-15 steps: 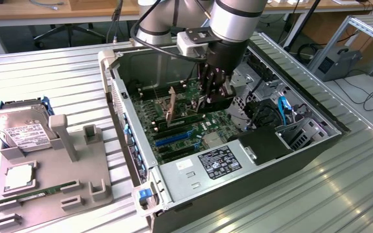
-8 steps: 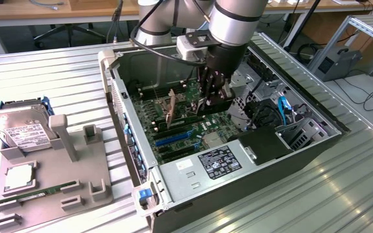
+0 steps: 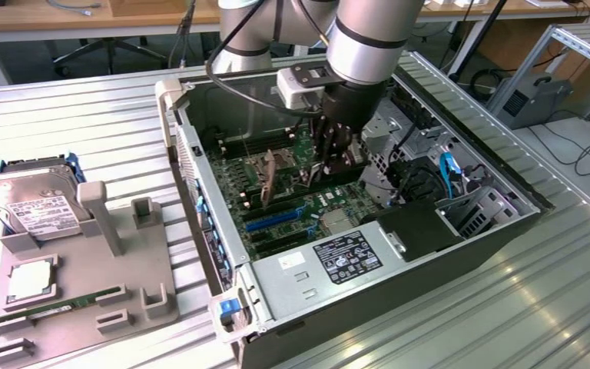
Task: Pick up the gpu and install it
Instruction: 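Insert the gpu into the slot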
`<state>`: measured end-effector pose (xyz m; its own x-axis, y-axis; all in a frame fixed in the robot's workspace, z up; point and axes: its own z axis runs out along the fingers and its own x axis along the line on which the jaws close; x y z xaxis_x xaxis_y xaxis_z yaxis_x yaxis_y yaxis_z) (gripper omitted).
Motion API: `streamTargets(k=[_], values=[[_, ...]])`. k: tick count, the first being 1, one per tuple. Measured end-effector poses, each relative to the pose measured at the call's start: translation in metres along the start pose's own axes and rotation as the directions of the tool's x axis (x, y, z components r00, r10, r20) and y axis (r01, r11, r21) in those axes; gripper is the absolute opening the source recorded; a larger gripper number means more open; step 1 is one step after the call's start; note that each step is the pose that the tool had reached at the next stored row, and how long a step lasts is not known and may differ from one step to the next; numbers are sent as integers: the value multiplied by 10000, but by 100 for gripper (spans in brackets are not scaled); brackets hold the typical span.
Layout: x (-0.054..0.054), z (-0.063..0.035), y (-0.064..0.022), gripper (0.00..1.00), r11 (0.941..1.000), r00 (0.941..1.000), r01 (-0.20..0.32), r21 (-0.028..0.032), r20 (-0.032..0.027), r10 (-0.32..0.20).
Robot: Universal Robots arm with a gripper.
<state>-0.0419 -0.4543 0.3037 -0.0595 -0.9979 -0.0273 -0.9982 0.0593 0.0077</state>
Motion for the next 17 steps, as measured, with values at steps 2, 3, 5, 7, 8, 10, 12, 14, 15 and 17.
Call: streamTargets(k=[2,3,5,7,8,10,12,14,15,17], values=[[1,1,13,26,10000,10000,0,1,-1,0],[2,1,19,26,10000,10000,0,-1,-1,0],[5,3,46,26,10000,10000,0,0,-1,0],[7,4,61,26,10000,10000,-1,0,0,1],[9,6,75,26,10000,10000,0,0,-1,0],[10,8,84,26,10000,10000,1,0,-1,-1],[12,10,88,26,10000,10000,0,-1,-2,0],[12,12,90,26,10000,10000,0,0,-2,0],[13,14,91,26,10000,10000,0,0,-1,0],[14,17,93,26,10000,10000,0,0,-1,0]])
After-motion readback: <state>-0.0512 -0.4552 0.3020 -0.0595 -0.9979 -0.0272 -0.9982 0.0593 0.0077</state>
